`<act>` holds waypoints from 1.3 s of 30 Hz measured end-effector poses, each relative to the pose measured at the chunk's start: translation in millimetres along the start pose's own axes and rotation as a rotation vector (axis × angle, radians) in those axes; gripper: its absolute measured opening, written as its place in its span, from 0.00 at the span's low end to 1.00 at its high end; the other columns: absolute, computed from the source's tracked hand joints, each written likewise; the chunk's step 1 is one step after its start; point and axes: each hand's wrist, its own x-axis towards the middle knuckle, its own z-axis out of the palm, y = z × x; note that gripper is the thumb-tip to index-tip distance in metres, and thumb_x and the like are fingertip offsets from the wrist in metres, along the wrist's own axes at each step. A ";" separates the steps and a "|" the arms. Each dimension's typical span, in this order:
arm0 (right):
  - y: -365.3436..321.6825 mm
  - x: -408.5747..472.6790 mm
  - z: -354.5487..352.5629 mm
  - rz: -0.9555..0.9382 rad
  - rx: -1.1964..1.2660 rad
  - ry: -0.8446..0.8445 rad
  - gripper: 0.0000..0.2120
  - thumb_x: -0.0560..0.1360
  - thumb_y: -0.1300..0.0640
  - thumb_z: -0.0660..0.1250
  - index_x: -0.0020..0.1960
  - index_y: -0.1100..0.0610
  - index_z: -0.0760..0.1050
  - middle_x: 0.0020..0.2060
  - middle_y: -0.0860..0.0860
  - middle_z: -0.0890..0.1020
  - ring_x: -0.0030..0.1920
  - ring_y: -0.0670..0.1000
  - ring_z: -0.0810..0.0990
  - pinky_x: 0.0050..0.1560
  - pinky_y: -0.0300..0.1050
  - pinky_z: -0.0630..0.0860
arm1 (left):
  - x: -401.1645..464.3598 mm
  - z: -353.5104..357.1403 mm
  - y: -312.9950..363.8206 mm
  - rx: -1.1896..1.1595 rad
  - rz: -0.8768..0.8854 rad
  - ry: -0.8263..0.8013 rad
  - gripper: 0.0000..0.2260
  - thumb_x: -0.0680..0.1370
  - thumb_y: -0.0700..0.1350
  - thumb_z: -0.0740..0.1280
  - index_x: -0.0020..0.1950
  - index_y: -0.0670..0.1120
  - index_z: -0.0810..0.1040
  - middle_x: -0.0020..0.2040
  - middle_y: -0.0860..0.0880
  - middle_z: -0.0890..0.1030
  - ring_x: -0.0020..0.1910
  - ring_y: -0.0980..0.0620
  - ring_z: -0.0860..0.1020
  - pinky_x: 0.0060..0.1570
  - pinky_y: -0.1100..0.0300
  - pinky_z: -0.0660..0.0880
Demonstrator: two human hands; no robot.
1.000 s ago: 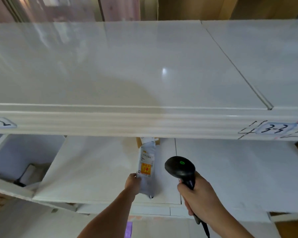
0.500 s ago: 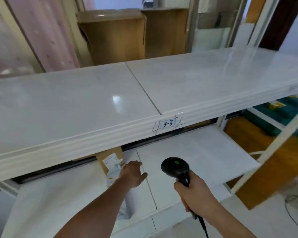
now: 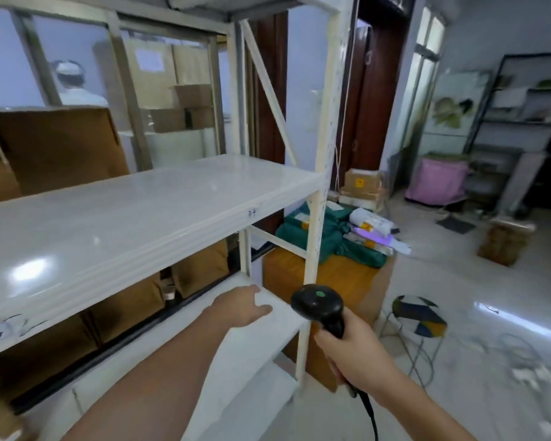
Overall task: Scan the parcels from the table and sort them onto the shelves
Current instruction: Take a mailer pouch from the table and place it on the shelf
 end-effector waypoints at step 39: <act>191.6 439.8 -436.5 0.125 0.052 0.323 0.04 0.73 0.62 0.65 0.44 0.54 0.73 0.30 0.55 0.76 0.26 0.53 0.75 0.26 0.46 0.73 | 572.5 115.5 435.1 -0.144 0.124 -0.181 0.32 0.82 0.65 0.61 0.78 0.45 0.69 0.76 0.43 0.73 0.70 0.42 0.75 0.63 0.51 0.73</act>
